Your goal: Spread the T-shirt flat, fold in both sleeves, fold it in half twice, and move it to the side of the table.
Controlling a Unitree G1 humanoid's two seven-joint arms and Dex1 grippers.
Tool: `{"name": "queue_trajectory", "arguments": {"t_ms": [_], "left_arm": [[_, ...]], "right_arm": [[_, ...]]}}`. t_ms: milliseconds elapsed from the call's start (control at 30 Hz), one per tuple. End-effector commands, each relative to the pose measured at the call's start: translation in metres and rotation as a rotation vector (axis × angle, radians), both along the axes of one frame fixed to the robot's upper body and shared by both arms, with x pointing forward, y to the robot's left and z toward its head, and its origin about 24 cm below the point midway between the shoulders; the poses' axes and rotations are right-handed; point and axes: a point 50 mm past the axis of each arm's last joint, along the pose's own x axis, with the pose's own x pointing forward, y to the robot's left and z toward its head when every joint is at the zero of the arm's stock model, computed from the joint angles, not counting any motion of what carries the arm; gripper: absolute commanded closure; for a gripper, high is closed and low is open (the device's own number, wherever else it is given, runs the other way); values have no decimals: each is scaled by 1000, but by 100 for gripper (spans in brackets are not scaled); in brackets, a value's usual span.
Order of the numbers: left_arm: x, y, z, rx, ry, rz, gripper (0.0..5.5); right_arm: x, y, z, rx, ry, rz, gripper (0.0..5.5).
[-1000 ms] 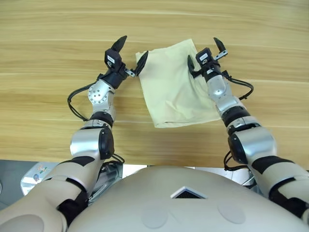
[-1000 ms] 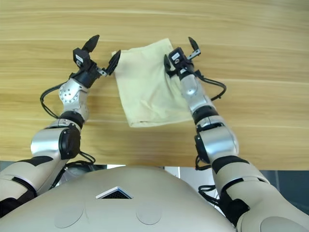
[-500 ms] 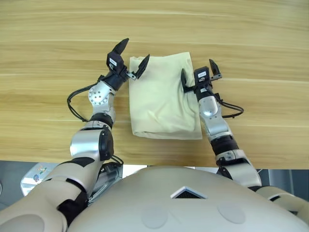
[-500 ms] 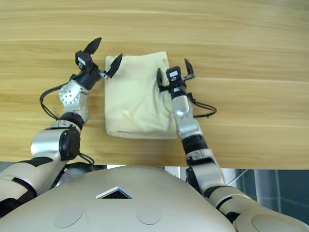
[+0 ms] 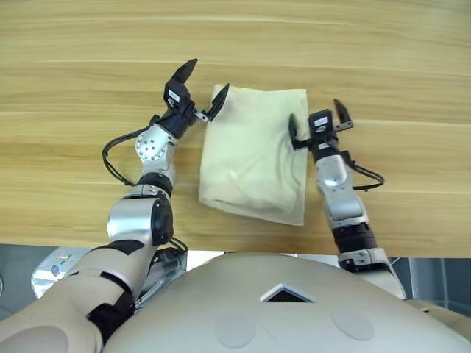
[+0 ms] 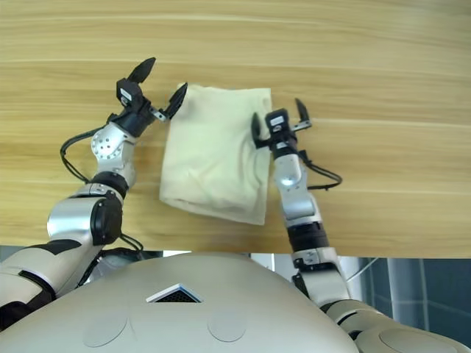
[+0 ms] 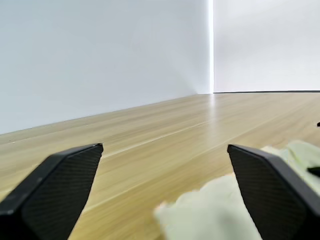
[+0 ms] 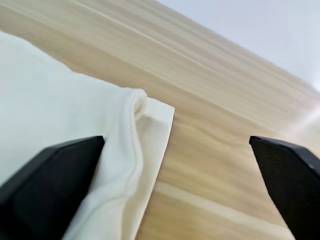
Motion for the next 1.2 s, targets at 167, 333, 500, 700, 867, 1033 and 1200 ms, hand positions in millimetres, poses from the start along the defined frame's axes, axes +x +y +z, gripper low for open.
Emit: {"name": "queue_trajectory", "arguments": {"t_ms": [167,333,500,700,867,1033,1200], "left_arm": [[-6,13,10,23,-84,-115,86],[-10,15,23,22,-180,-199,86],[-30,26,32,259,-269,-413,86],[-62,67,51,709,-262,-667,86],[-79,85,58,930,-190,-777,86],[-90,73,45,1012,-155,-885,86],[-94,57,28,1016,-161,-921,86]], "right_arm": [[18,-3,52,57,-237,159,10],[22,2,62,71,-290,300,10],[9,-24,71,-208,-297,540,10],[-35,-94,81,-511,-111,799,10],[-80,-110,66,-574,108,1050,10],[-105,-98,48,-543,211,1250,10],[-113,-82,35,-497,230,1342,10]]}}
